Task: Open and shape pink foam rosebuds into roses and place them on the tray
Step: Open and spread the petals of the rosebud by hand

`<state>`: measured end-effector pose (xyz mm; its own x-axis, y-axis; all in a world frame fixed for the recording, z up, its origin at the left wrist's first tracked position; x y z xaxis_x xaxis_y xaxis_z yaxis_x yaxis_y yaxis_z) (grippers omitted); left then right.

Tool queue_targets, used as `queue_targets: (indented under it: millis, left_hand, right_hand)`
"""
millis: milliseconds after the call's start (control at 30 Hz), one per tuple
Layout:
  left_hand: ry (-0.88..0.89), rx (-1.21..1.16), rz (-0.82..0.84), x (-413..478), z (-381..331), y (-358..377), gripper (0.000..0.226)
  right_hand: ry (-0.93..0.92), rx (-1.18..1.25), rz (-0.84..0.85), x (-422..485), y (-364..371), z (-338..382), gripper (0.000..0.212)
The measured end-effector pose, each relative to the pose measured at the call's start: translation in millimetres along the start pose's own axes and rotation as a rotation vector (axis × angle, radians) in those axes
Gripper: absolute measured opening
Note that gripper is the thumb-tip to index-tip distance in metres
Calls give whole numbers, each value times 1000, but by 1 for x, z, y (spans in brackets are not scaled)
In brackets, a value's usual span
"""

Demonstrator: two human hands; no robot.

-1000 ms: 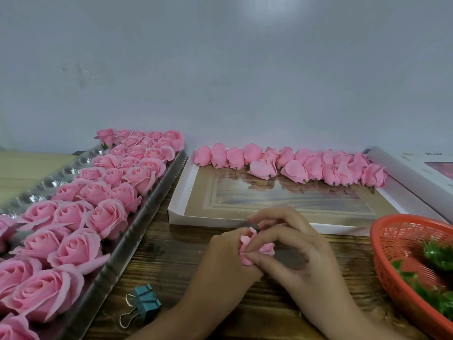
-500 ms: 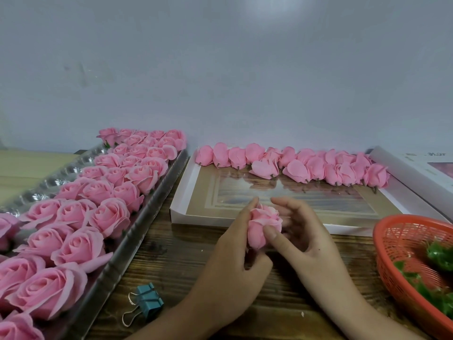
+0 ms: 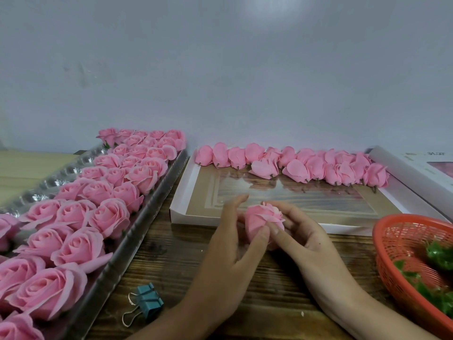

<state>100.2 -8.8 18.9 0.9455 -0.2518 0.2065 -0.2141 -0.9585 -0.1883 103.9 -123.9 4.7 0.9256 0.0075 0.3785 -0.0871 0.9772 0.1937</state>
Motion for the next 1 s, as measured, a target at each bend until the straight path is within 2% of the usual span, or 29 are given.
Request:
queue_targets:
  millis: [133,467,833,1000]
  left_hand:
    - [-1,-2,-122,2,2,-12,24]
    - [-26,-12,-220,3,2,-24,3]
    - [-36,-25,-241,3,2,-27,2]
    - [-58,-130,-207,5,7,-26,10]
  right_hand:
    - [11,11,-20,0,-1,-2,46]
    - [18,2,-16,1,-1,-3,43]
    - [-14,4,2,2,-2,-1,48]
    - [-21,34,-22,4,-5,0,49]
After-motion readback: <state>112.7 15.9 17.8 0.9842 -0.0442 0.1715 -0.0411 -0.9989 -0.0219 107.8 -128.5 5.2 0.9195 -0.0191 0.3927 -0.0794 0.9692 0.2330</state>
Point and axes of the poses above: each hand's wrist, its own x-axis towards the middle knuckle, its own y-axis out of the palm, z = x × y, the point moved 9 cm from there along x, towards the middle knuckle, and after that the axes turned 11 degrees about -y, right-handed, at the moved point
